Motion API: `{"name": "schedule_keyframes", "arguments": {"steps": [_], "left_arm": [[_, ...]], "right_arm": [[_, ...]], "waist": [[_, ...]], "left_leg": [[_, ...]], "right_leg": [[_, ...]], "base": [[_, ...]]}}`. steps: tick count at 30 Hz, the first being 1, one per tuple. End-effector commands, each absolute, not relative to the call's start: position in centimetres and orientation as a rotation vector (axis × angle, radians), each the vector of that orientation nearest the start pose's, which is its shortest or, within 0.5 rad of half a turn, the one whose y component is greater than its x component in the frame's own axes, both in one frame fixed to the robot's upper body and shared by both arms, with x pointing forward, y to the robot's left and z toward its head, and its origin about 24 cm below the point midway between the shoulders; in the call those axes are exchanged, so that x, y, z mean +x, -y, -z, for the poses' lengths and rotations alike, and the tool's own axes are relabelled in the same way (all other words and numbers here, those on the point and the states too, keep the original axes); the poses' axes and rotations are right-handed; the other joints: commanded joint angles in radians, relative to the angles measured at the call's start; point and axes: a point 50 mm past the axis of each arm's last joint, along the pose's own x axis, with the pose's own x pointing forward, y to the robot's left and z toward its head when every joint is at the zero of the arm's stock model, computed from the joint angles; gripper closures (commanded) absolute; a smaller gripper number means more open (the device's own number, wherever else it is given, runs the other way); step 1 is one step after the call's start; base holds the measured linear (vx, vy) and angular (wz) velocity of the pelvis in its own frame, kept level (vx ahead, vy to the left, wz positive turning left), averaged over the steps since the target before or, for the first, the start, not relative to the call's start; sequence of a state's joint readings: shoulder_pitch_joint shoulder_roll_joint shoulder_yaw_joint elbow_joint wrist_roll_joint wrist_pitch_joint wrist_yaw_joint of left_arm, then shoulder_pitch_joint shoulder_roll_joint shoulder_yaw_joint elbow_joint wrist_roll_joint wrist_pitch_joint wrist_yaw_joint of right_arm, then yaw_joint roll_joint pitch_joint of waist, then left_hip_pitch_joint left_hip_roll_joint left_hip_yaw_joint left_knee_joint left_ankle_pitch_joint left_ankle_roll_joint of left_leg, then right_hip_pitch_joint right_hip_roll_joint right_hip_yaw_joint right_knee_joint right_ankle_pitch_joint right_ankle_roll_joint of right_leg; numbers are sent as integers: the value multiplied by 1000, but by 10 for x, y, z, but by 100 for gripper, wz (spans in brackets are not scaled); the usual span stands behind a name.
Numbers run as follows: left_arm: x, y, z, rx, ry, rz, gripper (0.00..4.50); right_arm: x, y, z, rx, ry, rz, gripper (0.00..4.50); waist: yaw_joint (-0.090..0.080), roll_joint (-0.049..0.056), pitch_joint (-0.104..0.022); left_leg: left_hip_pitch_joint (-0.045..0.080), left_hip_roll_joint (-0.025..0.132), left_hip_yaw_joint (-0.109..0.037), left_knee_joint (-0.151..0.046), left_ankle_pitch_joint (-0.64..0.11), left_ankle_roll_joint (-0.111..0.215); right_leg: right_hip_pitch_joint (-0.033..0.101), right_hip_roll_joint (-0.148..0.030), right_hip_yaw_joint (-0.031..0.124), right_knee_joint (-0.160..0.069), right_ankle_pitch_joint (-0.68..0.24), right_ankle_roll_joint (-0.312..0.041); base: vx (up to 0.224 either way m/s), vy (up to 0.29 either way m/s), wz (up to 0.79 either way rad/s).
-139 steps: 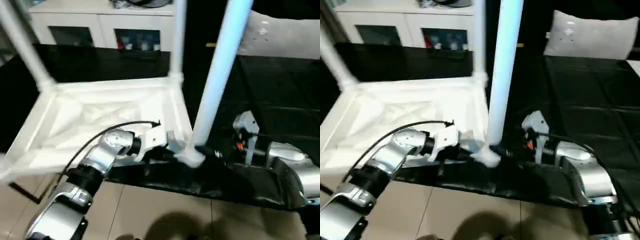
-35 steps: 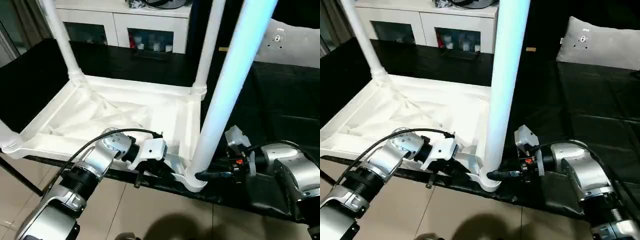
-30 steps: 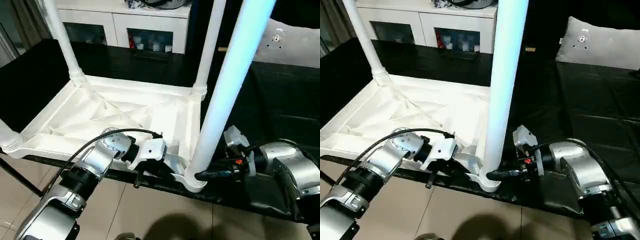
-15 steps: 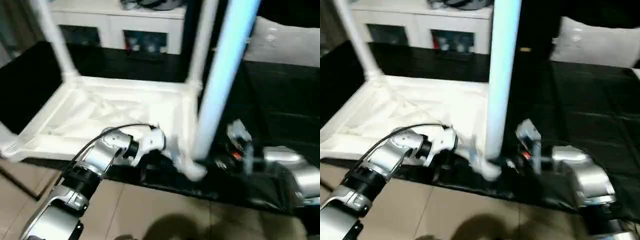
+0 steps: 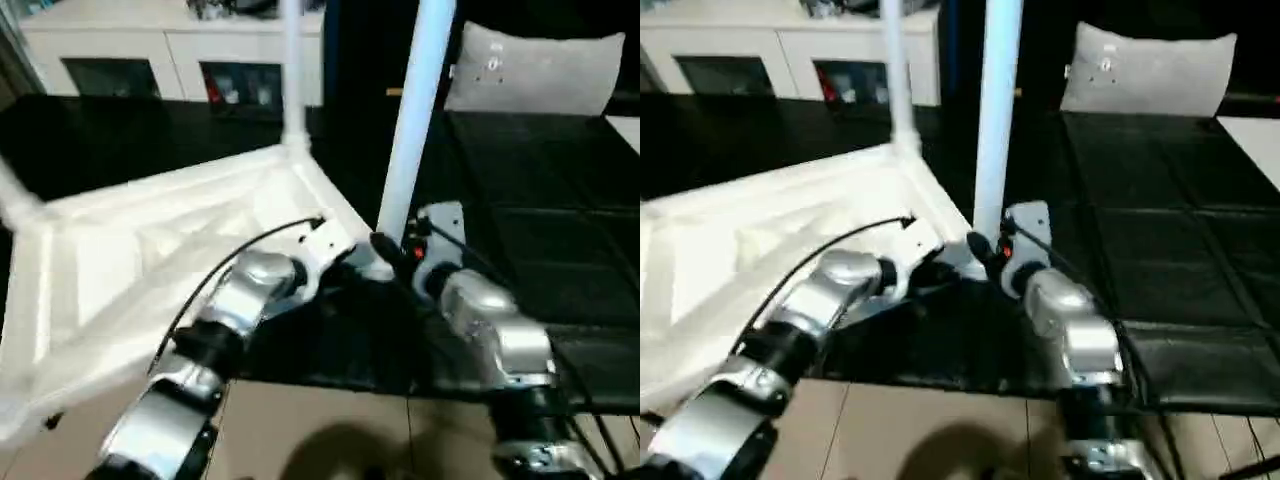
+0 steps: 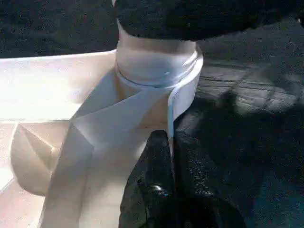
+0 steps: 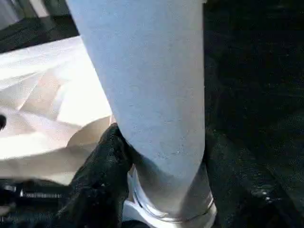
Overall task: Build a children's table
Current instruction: Rotate leg to tighten
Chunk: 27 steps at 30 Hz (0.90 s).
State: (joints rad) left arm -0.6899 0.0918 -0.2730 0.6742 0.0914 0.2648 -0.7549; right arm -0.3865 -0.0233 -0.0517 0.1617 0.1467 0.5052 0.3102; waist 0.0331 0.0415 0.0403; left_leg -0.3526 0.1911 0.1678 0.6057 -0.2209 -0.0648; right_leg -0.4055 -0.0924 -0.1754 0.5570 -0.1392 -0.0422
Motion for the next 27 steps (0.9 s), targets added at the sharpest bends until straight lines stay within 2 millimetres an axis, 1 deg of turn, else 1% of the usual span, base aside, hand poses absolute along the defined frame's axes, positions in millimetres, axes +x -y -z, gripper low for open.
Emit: {"name": "schedule_keyframes", "arguments": {"steps": [1, 3, 4, 6, 7, 8, 9, 10, 11, 12, 13, 14, 15, 16, 17, 18, 19, 20, 21, 22, 23, 24, 25, 26, 27], "left_arm": [[339, -40, -71, 306, -290, 1064, 450], [339, -42, -70, 312, -292, 1064, 450], [339, -44, -70, 315, -293, 1061, 450], [339, -47, -69, 322, -294, 1062, 450], [339, -51, -68, 331, -296, 1062, 450], [338, -56, -67, 353, -300, 1078, 450], [338, -56, -67, 353, -300, 1078, 450], [336, -60, -65, 366, -303, 1099, 450], [336, -60, -65, 366, -303, 1099, 450], [335, -62, -65, 370, -305, 1107, 450], [334, -64, -64, 386, -306, 1138, 450], [334, -64, -64, 386, -306, 1138, 450], [332, -67, -63, 405, -307, 1175, 450], [332, -67, -63, 405, -307, 1175, 450], [329, -71, -61, 424, -308, 1214, 450], [328, -73, -61, 438, -311, 1238, 450], [322, -81, -58, 471, -326, 1325, 450], [318, -86, -57, 488, -340, 1389, 450], [318, -86, -57, 488, -340, 1389, 450], [315, -88, -58, 512, -336, 1441, 450], [313, -90, -59, 526, -331, 1470, 450], [313, -90, -59, 526, -331, 1470, 450], [312, -91, -60, 536, -331, 1503, 450], [307, -93, -62, 584, -336, 1602, 450], [307, -93, -62, 584, -336, 1602, 450]], "right_arm": [[311, 91, -68, 165, -255, -544, 160], [310, 95, -67, 160, -255, -552, 160], [308, 97, -67, 153, -250, -564, 142], [306, 103, -67, 137, -248, -579, 129], [304, 110, -66, 112, -245, -599, 116], [301, 123, -65, 70, -249, -631, 104], [301, 123, -65, 70, -249, -631, 97], [298, 133, -65, 34, -254, -658, 93], [298, 133, -65, 34, -254, -658, 71], [297, 137, -65, 16, -255, -668, 59], [296, 145, -67, 1, -252, -694, 53], [296, 145, -67, 1, -252, -694, 53], [295, 153, -69, -10, -248, -726, 40], [295, 153, -69, -10, -248, -726, 28], [292, 163, -71, -39, -248, -776, 16], [290, 168, -72, -52, -253, -802, 16], [285, 182, -76, -89, -262, -892, 16], [281, 191, -79, -110, -266, -955, 16], [281, 191, -79, -110, -266, -955, 16], [278, 195, -82, -127, -267, -1011, 16], [276, 196, -84, -138, -266, -1043, 16], [276, 196, -84, -138, -266, -1044, 16], [275, 198, -85, -157, -268, -1082, 16], [272, 200, -87, -199, -284, -1199, 16], [272, 200, -87, -199, -284, -1199, 16]], "waist": [[13, -9, -81], [18, -12, -80], [20, -11, -81], [23, -14, -78], [26, -13, -77], [34, -14, -76], [33, -14, -75], [36, -12, -73], [36, -14, -72], [37, -14, -72], [37, -15, -71], [38, -15, -71], [38, -14, -71], [38, -15, -72], [40, -13, -72], [40, -14, -72], [44, -17, -74], [47, -16, -74], [52, -16, -75], [55, -17, -75], [56, -17, -74], [61, -17, -72], [63, -17, -72], [66, -22, -73], [70, -21, -72]], "left_leg": [[-9, 35, -18, -58, -4, 111], [-11, 34, -15, -56, 16, 127], [-10, 34, -15, -56, 18, 131], [-10, 35, -13, -57, 11, 137], [-8, 35, -12, -57, 1, 138], [-6, 36, -13, -58, -8, 134], [-6, 37, -11, -59, -15, 137], [-8, 36, -10, -59, -30, 132], [-7, 34, -10, -60, -40, 126], [-5, 32, -9, -61, -55, 115], [-5, 29, -8, -61, -63, 114], [-5, 31, -9, -61, -70, 111], [-5, 32, -10, -61, -68, 107], [-5, 31, -11, -62, -71, 109], [-5, 33, -11, -61, -74, 111], [-5, 35, -12, -61, -76, 114], [-8, 36, -12, -59, -67, 122], [-6, 36, -12, -59, -72, 128], [-7, 40, -12, -58, -65, 137], [-7, 38, -11, -57, -61, 141], [-6, 39, -9, -57, -64, 139], [-4, 38, -7, -58, -71, 137], [-3, 39, -7, -59, -72, 133], [-3, 41, -7, -59, -77, 128], [-1, 45, -7, -60, -81, 132]], "right_leg": [[76, -73, 65, -51, -207, -87], [78, -75, 68, -44, -175, -106], [79, -76, 68, -43, -175, -109], [81, -76, 68, -45, -189, -108], [80, -76, 69, -49, -211, -99], [82, -74, 68, -51, -230, -85], [79, -73, 69, -51, -236, -86], [80, -74, 68, -57, -263, -77], [81, -73, 66, -61, -284, -68], [79, -74, 65, -65, -318, -56], [79, -71, 64, -70, -338, -46], [79, -72, 63, -70, -347, -43], [77, -71, 63, -71, -352, -39], [78, -71, 62, -72, -355, -36], [76, -71, 63, -71, -349, -36], [77, -71, 63, -70, -346, -36], [80, -73, 67, -64, -320, -40], [79, -73, 65, -63, -318, -44], [78, -74, 69, -58, -302, -47], [75, -72, 67, -58, -297, -58], [74, -72, 67, -59, -304, -59], [73, -71, 66, -63, -325, -58], [72, -72, 65, -63, -334, -59], [73, -72, 64, -64, -347, -58], [70, -72, 66, -62, -349, -60]], "base": [[0, 0, 0], [0, 0, 0], [0, 0, 0], [0, 0, 0], [0, 0, 0], [0, 0, 0], [0, 0, 0], [0, 0, 0], [0, 0, 0], [0, 0, 0], [0, 0, 0], [0, 0, 0], [0, 0, 0], [0, 0, 0], [0, 0, 0], [0, 0, 0], [0, 0, 0], [0, 0, 0], [0, 0, 0], [0, 0, 0], [0, 0, 0], [0, 0, 0], [0, 0, 0], [0, 0, 0], [0, 0, 0]]}}
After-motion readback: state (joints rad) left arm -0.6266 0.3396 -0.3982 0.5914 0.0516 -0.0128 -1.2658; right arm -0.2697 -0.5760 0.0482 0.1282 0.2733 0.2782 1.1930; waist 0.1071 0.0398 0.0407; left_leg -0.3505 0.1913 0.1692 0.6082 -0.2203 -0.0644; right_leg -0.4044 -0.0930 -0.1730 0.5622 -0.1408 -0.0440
